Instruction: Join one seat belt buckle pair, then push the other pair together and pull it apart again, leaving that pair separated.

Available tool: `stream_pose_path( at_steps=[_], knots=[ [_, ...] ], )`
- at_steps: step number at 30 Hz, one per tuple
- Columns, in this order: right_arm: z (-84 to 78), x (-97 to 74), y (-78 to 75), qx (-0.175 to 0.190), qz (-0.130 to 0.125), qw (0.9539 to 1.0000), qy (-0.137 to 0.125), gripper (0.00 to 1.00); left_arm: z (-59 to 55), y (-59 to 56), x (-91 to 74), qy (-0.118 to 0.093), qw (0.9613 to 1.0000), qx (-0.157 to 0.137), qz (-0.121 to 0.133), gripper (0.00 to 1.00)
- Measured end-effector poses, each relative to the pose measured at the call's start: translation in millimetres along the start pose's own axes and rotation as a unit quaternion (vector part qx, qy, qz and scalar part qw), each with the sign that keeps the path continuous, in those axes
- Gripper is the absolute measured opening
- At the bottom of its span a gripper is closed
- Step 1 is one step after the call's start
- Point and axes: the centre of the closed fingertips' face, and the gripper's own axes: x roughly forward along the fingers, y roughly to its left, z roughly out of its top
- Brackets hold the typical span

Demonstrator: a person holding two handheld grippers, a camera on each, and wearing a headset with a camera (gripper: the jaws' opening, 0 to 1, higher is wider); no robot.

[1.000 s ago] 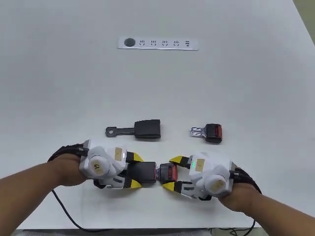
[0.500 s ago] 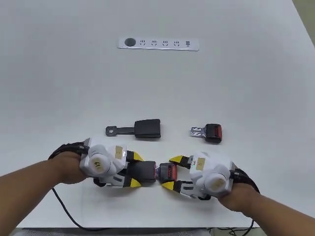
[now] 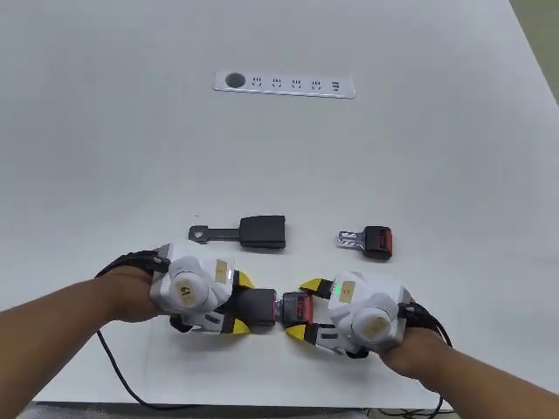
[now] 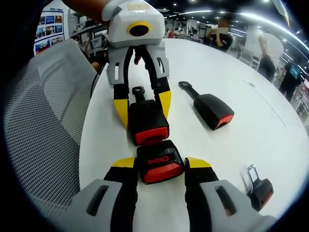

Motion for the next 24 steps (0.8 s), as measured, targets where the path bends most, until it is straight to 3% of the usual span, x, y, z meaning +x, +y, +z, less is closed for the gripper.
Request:
stream_pose_path(
  at_steps=[2, 3, 4, 6, 9, 12, 19, 24],
  knots=[
    [-3.3, 0.4, -2.6, 0.029, -0.015, 0.9994, 0.011, 0.39, 0.9, 0.4, -0.8, 0.003, 1.0000, -0.002, 0.005, 0.49],
    [-1.7, -0.7, -6.5, 0.048, -0.031, 0.9983, 0.004, 0.42, 2.1, 0.8, -1.2, 0.000, 0.9999, -0.005, 0.009, 0.60],
    [1.0, -1.4, -6.2, 0.051, -0.026, 0.9984, -0.005, 0.49, 6.5, 0.1, -3.7, -0.009, 0.9998, -0.012, 0.010, 0.65],
    [6.0, -3.2, -8.7, 0.080, -0.029, 0.9960, -0.024, 0.64, 12.2, -0.9, -9.1, -0.024, 0.9992, -0.029, 0.012, 0.68],
    [8.4, -8.4, -12.5, 0.089, -0.035, 0.9950, -0.029, 0.81, 14.4, 0.0, -13.9, -0.028, 0.9990, -0.029, 0.019, 0.75],
    [5.8, -12.0, -16.3, 0.094, -0.045, 0.9939, -0.036, 0.79, 14.3, 2.4, -18.0, -0.029, 0.9985, -0.033, 0.033, 0.84],
    [12.1, -29.4, -23.1, 0.091, -0.062, 0.9928, -0.048, 0.79, 20.0, 9.4, -31.2, -0.033, 0.9970, -0.037, 0.060, 0.84],
    [15.1, -44.2, -42.3, 0.094, -0.084, 0.9902, -0.060, 0.78, 23.8, 19.8, -42.4, -0.037, 0.9950, -0.043, 0.083, 0.84]
  ],
)
